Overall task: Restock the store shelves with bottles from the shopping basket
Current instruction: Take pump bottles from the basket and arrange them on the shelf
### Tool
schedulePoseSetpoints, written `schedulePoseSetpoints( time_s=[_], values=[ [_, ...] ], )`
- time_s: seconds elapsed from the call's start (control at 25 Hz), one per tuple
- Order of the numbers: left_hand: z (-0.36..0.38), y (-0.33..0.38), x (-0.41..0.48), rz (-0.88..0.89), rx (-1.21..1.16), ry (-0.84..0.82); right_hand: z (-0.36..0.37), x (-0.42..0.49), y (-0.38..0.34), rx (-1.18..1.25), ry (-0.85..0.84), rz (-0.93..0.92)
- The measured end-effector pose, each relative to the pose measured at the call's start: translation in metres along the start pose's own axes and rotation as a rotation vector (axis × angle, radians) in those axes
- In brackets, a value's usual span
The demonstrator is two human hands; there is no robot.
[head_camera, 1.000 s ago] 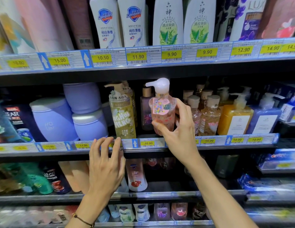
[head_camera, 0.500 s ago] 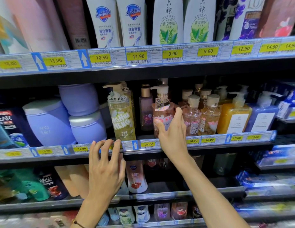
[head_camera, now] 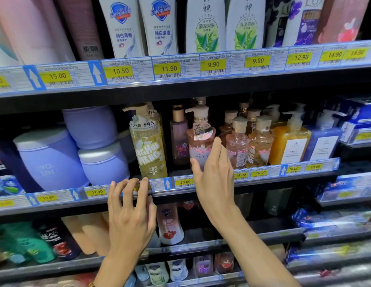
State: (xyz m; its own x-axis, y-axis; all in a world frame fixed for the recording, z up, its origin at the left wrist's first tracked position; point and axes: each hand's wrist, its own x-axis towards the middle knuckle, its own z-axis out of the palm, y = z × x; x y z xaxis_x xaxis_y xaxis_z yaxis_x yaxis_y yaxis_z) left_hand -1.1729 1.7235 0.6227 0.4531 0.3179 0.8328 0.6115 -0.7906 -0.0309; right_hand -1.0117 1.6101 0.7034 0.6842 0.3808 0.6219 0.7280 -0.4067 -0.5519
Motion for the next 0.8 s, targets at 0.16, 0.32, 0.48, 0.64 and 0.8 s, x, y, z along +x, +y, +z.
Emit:
schedulePoseSetpoints(
  time_s=[0.16, 0.32, 0.48, 0.64, 0.8],
  values=[
    [0.003, -0.003, -0.001, 0.017, 0.011, 0.007, 0.004, 0.010, -0.002, -0.044, -0.019, 0.011],
    [0.003, -0.002, -0.001, 0.021, 0.012, 0.016, 0.005, 0.027, -0.004, -0.102, -0.057, 0.062],
    [0.005, -0.001, -0.001, 0.016, 0.003, 0.024, 0.005, 0.037, -0.012, -0.136, -0.125, 0.108],
    [0.009, -0.002, -0.002, 0.016, 0.004, 0.040, 0.001, 0.046, -0.018, -0.131, -0.236, 0.125],
    [0.013, -0.002, -0.001, 0.006, 0.027, 0.064, -0.001, 0.050, -0.015, -0.089, -0.253, 0.155]
  ],
)
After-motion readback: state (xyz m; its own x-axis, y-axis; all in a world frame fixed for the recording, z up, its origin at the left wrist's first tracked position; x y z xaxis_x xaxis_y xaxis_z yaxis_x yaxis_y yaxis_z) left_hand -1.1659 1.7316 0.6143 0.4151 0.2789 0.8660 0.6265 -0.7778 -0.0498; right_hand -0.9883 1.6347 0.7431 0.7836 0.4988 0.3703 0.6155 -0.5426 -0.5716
